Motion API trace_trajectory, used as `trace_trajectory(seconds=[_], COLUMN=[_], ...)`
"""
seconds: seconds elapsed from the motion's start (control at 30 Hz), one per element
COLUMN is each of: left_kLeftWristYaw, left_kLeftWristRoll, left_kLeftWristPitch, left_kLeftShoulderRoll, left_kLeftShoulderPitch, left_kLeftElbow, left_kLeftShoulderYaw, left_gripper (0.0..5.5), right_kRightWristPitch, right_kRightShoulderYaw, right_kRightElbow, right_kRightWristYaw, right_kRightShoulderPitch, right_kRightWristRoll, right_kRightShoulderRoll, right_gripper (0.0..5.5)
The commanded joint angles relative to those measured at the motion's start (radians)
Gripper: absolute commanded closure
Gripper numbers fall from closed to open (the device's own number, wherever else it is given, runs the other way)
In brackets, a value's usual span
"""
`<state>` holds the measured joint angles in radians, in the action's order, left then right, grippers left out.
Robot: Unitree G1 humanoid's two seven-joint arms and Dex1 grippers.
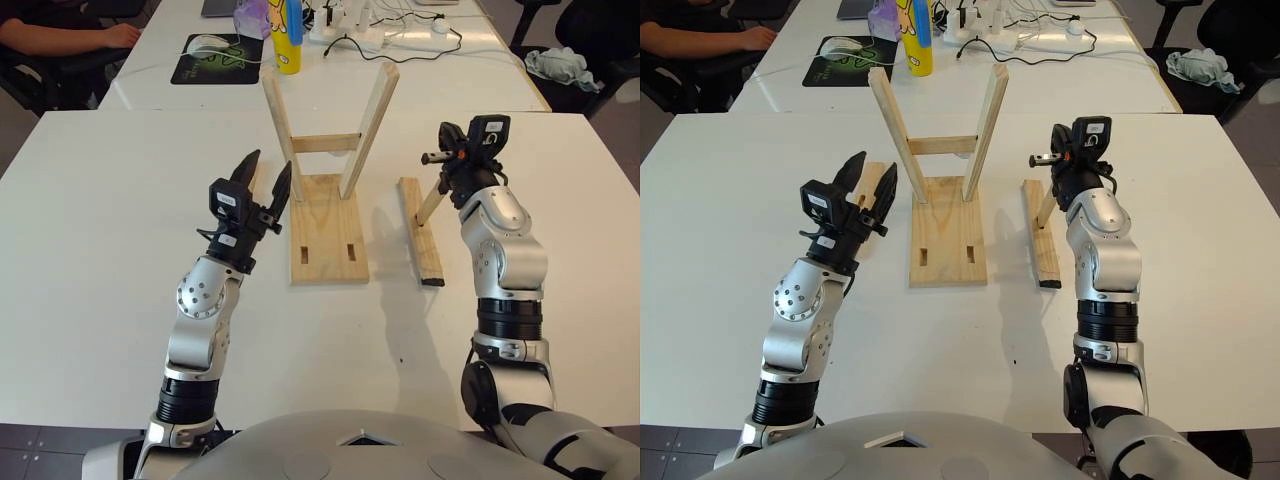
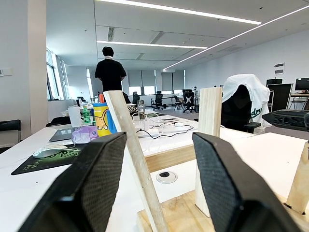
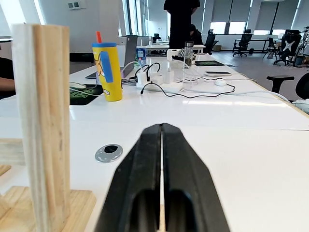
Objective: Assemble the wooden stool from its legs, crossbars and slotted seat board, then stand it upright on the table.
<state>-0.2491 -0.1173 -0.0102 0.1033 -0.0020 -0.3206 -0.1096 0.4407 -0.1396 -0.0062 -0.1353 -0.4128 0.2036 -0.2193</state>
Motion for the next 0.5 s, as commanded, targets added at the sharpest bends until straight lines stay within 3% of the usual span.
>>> trace_trajectory(seconds=[0.03,0.33,0.5], left_kLeftWristYaw=[-0.004,-0.002,0.009], left_kLeftWristRoll=[0.001,0.004,0.012], left_kLeftWristPitch=[0.010,0.005,-0.003], left_kLeftShoulderRoll=[0.004,0.002,-0.006], left_kLeftShoulderPitch=[-0.009,-0.008,-0.005], left_kLeftElbow=[-0.005,0.010,0.018], left_kLeftShoulderYaw=[-0.002,-0.001,-0.002], left_gripper=[2.99,2.99,2.99], right_kRightWristPitch=[0.038,-0.196,-0.223], right_kRightShoulderYaw=[0.018,-0.021,0.074], right_kRightElbow=[0.041,-0.083,-0.260], right_kRightWristYaw=[-0.006,-0.024,-0.090], right_kRightShoulderPitch=[0.032,-0.025,0.000], right_kRightWristRoll=[-0.013,0.014,-0.066], right_kRightShoulderRoll=[0.000,0.012,-0.068], right_gripper=[5.47,5.47,5.47])
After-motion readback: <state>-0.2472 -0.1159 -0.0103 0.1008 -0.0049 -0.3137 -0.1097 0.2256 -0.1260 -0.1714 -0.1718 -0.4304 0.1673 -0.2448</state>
